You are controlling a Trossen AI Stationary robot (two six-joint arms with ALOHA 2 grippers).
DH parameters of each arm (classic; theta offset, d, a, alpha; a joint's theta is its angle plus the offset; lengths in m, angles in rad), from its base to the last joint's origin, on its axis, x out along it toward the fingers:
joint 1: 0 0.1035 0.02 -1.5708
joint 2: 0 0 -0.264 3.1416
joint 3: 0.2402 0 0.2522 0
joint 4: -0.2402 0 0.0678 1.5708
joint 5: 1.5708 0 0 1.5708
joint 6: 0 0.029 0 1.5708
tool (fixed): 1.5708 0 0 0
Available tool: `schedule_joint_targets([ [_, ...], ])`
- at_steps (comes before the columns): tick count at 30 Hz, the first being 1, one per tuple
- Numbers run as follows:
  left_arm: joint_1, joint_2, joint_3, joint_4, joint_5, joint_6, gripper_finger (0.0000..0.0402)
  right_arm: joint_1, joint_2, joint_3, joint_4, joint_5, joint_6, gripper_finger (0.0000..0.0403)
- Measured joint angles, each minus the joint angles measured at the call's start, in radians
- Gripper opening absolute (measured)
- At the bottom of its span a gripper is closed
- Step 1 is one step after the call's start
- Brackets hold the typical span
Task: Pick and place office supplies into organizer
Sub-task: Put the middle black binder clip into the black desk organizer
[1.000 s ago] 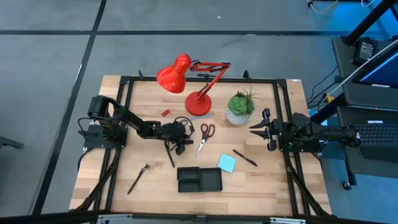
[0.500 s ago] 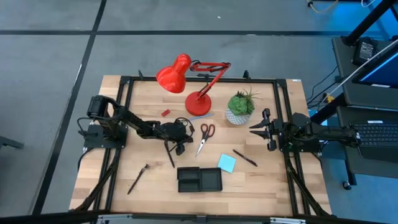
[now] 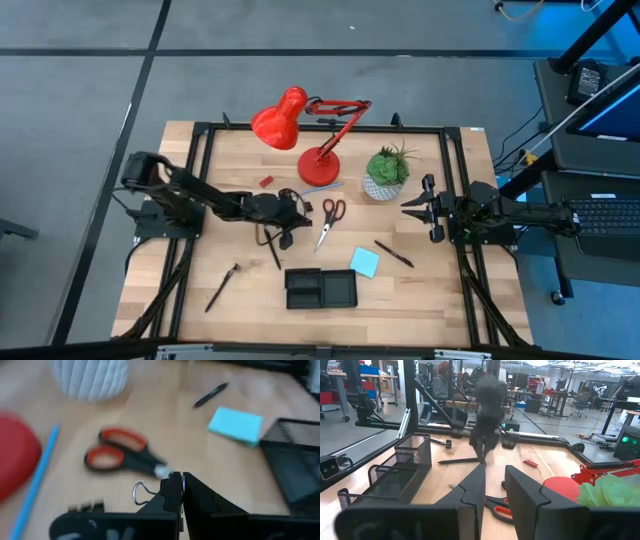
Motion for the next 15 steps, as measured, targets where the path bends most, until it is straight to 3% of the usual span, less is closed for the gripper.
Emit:
schedule_joint_targets([
  [8, -0.128, -0.214, 0.001, 0.004, -0.035, 0.146, 0.0003, 0.0, 0.0, 0.0, 0.0, 0.0, 0.005, 0.0078],
  [15, -0.307, -0.232, 0.01, 0.076, -0.213, 0.205, 0.0003, 0.0, 0.0, 0.0, 0.0, 0.0, 0.006, 0.0078],
])
